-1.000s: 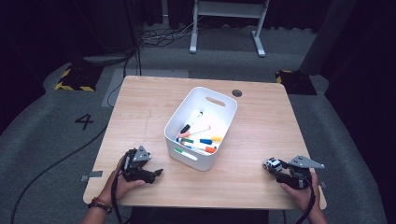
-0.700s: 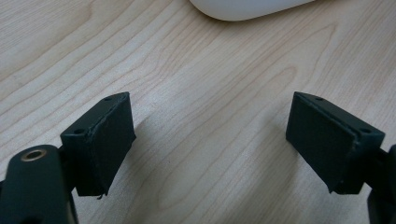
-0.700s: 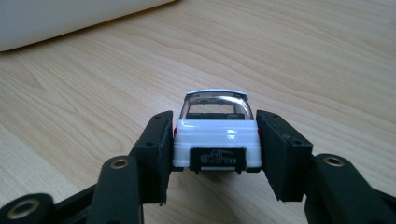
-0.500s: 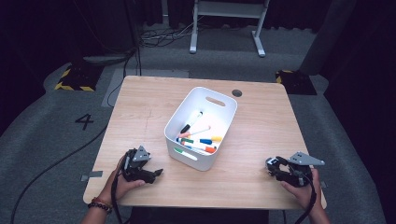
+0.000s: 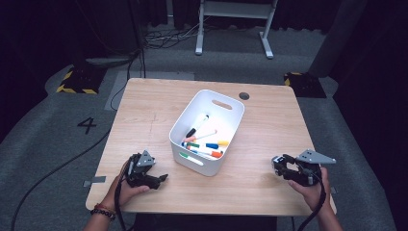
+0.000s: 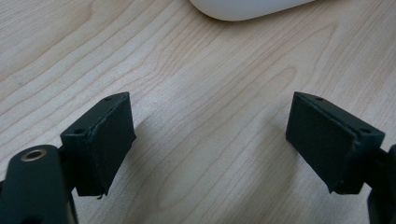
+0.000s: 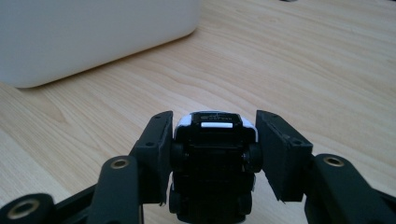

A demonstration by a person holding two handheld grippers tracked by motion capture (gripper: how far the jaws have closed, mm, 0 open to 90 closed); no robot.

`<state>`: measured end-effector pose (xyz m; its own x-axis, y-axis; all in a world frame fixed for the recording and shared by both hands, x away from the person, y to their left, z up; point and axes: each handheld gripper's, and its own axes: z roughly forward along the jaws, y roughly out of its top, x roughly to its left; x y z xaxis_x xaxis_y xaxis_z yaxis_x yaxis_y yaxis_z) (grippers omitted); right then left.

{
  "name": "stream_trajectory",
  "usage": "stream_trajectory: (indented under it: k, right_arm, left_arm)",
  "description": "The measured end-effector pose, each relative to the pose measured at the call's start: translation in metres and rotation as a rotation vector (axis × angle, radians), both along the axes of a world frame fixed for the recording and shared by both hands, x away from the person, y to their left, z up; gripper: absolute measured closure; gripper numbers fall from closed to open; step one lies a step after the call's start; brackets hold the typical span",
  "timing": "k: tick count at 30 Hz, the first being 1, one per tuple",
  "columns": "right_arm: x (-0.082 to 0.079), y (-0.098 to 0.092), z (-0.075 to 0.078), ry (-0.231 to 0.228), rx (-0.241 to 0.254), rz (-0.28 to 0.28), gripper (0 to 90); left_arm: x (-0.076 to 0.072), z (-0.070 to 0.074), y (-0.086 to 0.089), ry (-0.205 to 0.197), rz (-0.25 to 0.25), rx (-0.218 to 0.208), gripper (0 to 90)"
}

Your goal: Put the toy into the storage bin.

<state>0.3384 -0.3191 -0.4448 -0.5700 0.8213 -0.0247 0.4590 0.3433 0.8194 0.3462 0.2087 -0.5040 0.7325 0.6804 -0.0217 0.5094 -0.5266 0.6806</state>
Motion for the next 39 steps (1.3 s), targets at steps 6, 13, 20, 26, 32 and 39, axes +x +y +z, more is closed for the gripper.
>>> stream_trajectory:
  k: [6, 13, 20, 26, 32, 39]
  right_arm:
    - [0.007, 0.011, 0.008, -0.002, -0.012, 0.033, 48.9]
    - [0.015, 0.023, 0.022, -0.019, -0.006, 0.054, 48.9]
    - [0.027, 0.036, 0.040, -0.038, -0.012, 0.075, 48.9]
    - [0.039, 0.050, 0.057, -0.057, -0.016, 0.096, 48.9]
    - [0.050, 0.064, 0.074, -0.075, -0.028, 0.125, 48.9]
    - [0.060, 0.077, 0.090, -0.091, -0.040, 0.155, 48.9]
  left_arm:
    - [0.000, 0.000, 0.000, 0.002, 0.001, 0.000, 15.5]
    - [0.000, 0.000, 0.000, 0.000, 0.000, 0.000, 15.5]
    - [0.000, 0.000, 0.000, 0.000, 0.000, 0.000, 15.4]
    - [0.000, 0.000, 0.000, 0.000, 0.000, 0.000, 15.5]
    - [0.000, 0.000, 0.000, 0.000, 0.000, 0.000, 15.5]
    - [0.000, 0.000, 0.000, 0.000, 0.000, 0.000, 15.5]
